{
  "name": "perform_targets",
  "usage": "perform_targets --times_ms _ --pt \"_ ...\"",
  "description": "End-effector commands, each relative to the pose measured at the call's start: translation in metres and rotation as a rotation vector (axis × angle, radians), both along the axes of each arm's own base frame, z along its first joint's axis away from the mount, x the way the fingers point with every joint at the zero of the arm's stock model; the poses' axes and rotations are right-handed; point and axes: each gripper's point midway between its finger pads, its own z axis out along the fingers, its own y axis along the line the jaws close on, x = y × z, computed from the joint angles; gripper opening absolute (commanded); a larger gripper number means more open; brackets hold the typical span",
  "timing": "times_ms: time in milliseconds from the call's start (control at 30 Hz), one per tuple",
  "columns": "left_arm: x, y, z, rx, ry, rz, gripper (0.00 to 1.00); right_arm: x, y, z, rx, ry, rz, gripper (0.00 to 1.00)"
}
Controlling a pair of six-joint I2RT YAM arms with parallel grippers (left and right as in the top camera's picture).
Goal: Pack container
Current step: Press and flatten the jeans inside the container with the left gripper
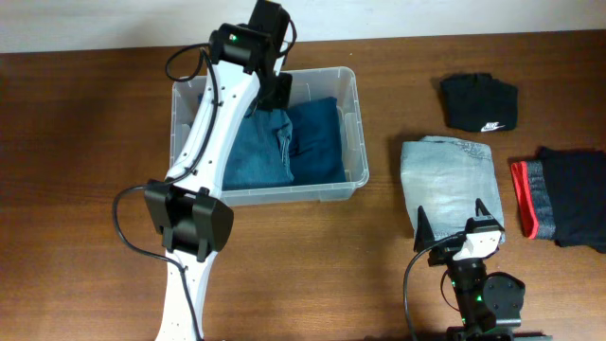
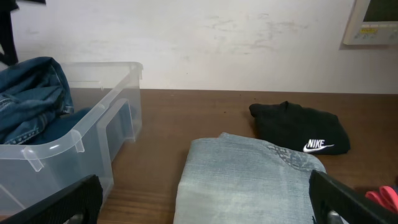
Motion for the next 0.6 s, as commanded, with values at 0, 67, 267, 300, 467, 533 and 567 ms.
perform_targets --times_ms 0,67,267,300,467,533,567 --pt "0.007 0.024 0.006 0.091 -0.051 0.096 0.01 0.000 0.001 -0.002 -0.002 -0.001 0.007 0.98" --pt "0.009 0.031 0.008 0.105 -0.063 0.119 0.01 0.000 0.001 -0.002 -0.002 -0.001 0.007 0.98" --pt "0.010 0.038 0.002 0.048 -0.029 0.160 0.01 0.000 0.001 -0.002 -0.002 -0.001 0.007 0.99" --pt "0.010 0.035 -0.002 0.029 -0.017 0.157 0.01 0.000 0.001 -0.002 -0.002 -0.001 0.007 0.98" --pt "0.014 0.025 -0.038 -0.010 0.027 0.143 0.01 0.000 0.001 -0.002 -0.002 -0.001 0.007 0.98" --pt "0.013 0.018 -0.059 -0.027 0.058 0.132 0.01 0.000 0.001 -0.002 -0.002 -0.001 0.007 0.98" --pt "0.011 0.016 -0.070 -0.036 0.077 0.129 0.01 0.000 0.001 -0.002 -0.002 -0.001 0.007 0.99"
